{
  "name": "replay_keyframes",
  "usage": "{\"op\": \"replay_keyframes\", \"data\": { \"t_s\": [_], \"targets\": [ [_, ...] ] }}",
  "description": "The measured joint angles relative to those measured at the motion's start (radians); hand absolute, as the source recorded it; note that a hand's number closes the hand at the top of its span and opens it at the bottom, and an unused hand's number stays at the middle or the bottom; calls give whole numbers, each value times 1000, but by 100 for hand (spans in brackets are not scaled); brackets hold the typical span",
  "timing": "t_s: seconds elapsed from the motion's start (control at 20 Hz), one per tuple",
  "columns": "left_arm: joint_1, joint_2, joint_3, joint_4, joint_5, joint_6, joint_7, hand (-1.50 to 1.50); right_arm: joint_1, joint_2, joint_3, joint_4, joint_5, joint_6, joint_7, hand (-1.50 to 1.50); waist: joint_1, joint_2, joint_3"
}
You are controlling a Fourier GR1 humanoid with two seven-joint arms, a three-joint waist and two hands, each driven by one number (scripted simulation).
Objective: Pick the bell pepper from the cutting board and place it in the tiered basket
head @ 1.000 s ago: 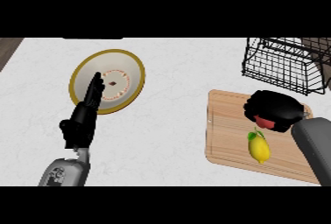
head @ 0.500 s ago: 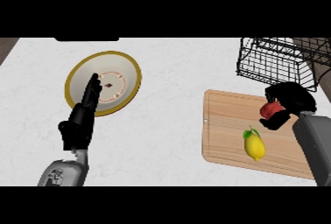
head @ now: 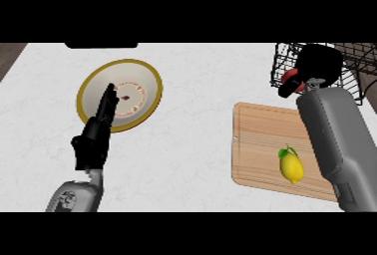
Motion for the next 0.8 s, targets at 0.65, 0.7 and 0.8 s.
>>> {"op": "replay_keyframes", "data": {
  "t_s": [0.65, 0.7, 0.8],
  "targets": [
    [33, -8, -8, -30, -1, -9, -9, 0, -307, 32, -96, -363, -12, 381, 285, 150, 10, 13, 6],
    [31, -9, -9, -32, -3, -10, -7, 0, -322, 35, -119, -369, -23, 375, 291, 150, 12, 15, 6],
    [37, -4, -12, -54, -3, -17, 2, 0, -354, 38, -166, -365, -39, 353, 306, 150, 18, 17, 6]
  ]
}}
